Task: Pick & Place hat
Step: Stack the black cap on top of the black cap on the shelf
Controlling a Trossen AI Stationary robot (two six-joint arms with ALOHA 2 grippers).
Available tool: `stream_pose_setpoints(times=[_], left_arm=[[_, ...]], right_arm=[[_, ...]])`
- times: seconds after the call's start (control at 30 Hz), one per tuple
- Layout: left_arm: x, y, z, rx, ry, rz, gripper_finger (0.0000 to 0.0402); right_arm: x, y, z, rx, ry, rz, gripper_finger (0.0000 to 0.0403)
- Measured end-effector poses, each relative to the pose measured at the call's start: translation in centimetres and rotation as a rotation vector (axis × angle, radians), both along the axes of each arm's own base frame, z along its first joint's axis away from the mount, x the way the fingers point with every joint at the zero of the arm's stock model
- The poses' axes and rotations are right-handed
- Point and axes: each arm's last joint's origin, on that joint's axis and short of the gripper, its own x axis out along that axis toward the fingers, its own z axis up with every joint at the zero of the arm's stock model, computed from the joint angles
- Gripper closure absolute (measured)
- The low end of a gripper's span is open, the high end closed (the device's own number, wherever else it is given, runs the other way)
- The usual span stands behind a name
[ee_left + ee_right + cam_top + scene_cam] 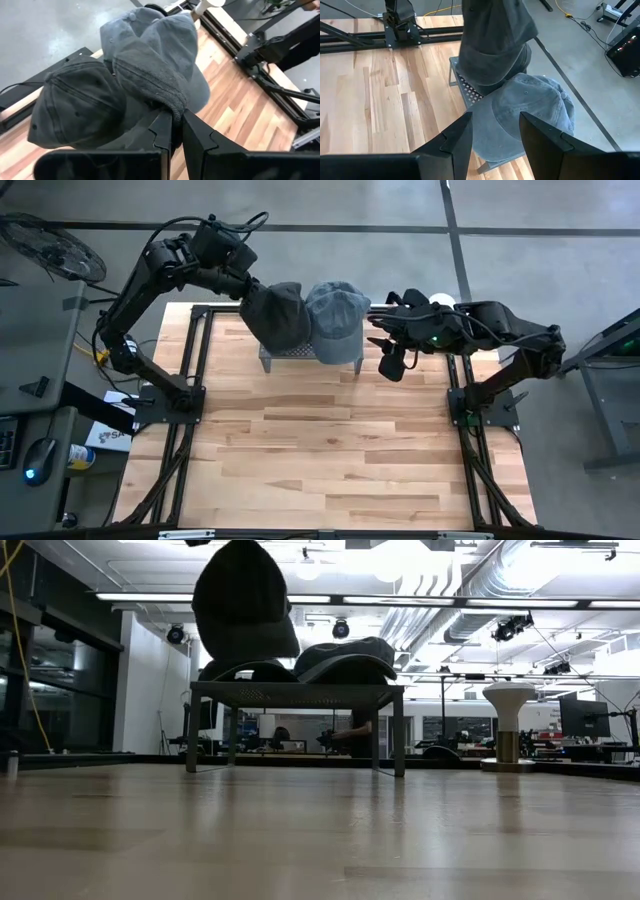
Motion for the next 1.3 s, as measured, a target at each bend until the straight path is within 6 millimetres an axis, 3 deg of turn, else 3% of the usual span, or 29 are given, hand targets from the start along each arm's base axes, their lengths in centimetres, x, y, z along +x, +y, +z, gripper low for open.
stream_pose_setpoints(times=[0.73,1.3], left_arm=[[2.5,2.9,-2.8,0.049,0.214,0.062,0.0384],[5.1,4.7,-4.8,0.142,0.329,-0.008,0.0384]], right_arm=[[0.0,-0.1,0.0,-0.007,-0.004,-0.019,0.0249],[0.0,-0.1,0.0,-0.009,-0.014,-0.049,0.0249]])
